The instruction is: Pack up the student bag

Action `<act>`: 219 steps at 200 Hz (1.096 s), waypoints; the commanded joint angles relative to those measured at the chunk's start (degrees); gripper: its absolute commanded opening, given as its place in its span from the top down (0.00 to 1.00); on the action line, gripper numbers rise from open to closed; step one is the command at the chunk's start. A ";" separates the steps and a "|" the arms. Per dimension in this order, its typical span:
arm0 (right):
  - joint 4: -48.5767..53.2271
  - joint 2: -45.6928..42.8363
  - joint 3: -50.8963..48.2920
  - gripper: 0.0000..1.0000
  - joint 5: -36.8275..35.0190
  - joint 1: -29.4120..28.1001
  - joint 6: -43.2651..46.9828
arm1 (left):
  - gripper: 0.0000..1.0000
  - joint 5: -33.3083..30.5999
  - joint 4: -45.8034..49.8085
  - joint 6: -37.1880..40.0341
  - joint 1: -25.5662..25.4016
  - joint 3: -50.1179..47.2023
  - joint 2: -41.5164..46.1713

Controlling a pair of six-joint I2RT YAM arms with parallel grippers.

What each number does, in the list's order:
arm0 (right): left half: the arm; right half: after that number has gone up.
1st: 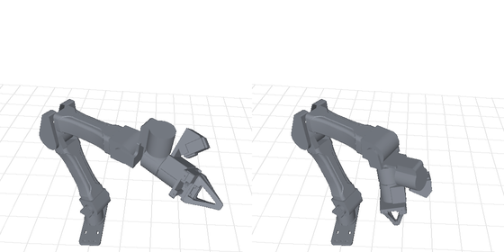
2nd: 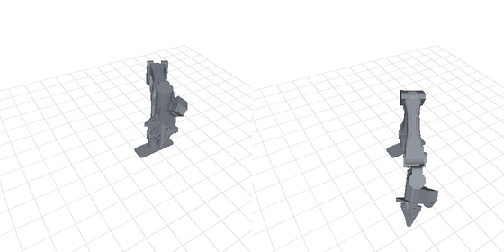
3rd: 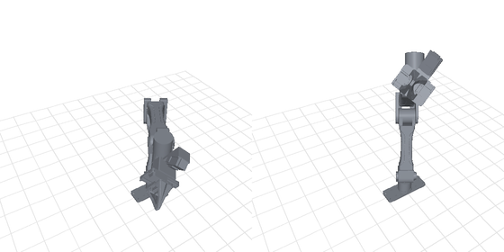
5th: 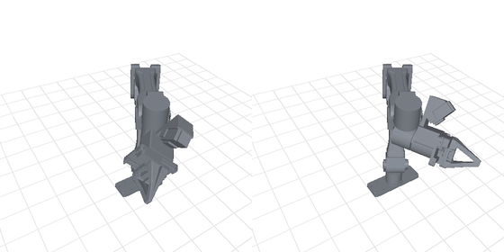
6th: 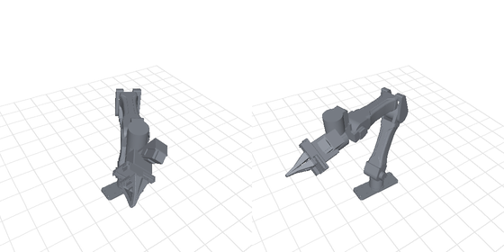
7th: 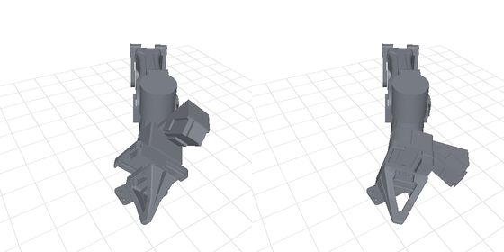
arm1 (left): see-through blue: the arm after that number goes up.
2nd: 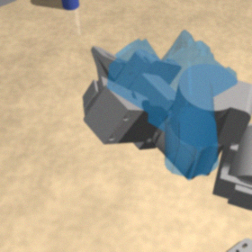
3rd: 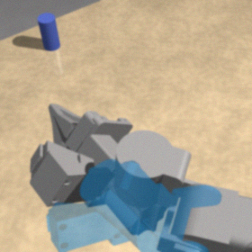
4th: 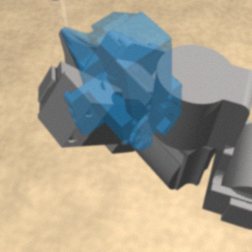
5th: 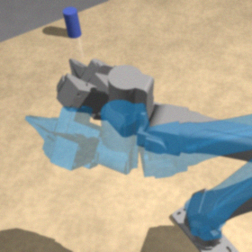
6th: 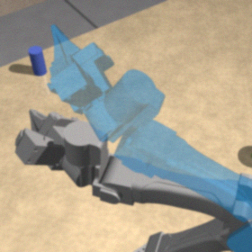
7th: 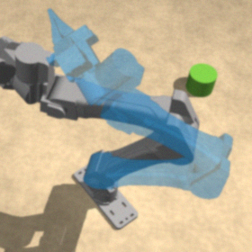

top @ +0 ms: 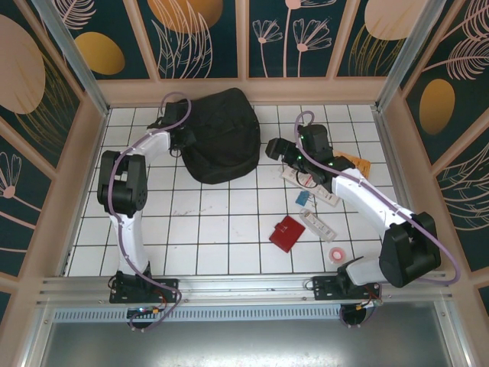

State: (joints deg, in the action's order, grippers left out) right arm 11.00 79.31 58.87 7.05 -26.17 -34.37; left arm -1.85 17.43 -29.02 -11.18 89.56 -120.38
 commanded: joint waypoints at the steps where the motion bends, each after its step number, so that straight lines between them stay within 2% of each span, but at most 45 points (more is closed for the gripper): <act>1: 1.65 -2.16 0.85 0.05 -2.91 -0.28 1.87 | 0.79 2.29 -0.60 11.84 -2.41 -0.91 0.55; 42: 2.37 -1.12 -0.68 0.07 1.04 1.82 2.73 | 0.81 2.40 -1.04 21.48 -5.22 -4.16 4.70; 77: 3.07 2.68 0.81 0.07 3.96 2.53 1.26 | 0.74 0.93 -4.42 29.82 -6.55 -10.79 10.65; 95: 3.50 4.19 2.10 0.07 5.30 2.53 0.99 | 0.61 -6.57 -9.24 33.20 -6.45 -16.01 15.58; 107: 3.57 4.61 2.55 0.08 5.79 2.53 1.00 | 0.44 -10.70 -12.26 34.18 -6.38 -18.39 18.50; 117: 3.91 5.00 2.82 0.08 5.62 2.47 1.10 | 0.33 -12.25 -12.36 31.46 -6.00 -18.04 19.86; 134: 4.42 5.77 3.08 0.08 5.29 2.74 1.19 | 0.28 -11.76 -7.39 26.41 -5.61 -13.29 20.21; 157: 3.81 5.74 2.53 0.08 5.44 3.16 0.74 | 0.29 -14.02 4.67 15.29 -5.62 -2.40 18.29; 164: 3.40 5.52 2.12 0.08 5.34 3.45 0.51 | 0.31 -11.02 8.21 12.25 -5.73 1.07 17.57; 173: 2.79 5.17 1.59 0.08 5.31 3.94 0.09 | 0.32 -4.81 8.00 7.98 -6.19 1.28 18.33; 180: 2.25 4.91 1.09 0.08 5.46 4.51 -0.36 | 0.31 0.14 4.51 2.69 -6.69 -1.74 20.12; 193: 1.19 4.70 0.39 0.08 6.67 5.70 -1.23 | 0.31 10.01 -7.81 -8.02 -8.73 -10.25 24.52; 206: 0.57 4.69 -0.19 0.08 8.00 7.17 -2.15 | 0.33 14.81 -19.04 -19.15 -11.55 -17.06 26.30; 219: 0.16 4.55 -0.64 0.08 8.50 7.96 -3.01 | 0.34 18.21 -29.16 -26.24 -15.30 -20.37 25.81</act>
State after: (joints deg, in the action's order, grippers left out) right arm 12.95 84.82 59.57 13.34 -20.05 -34.98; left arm 2.85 5.67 -33.45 -20.62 76.38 -94.00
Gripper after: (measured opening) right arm 0.918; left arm 0.666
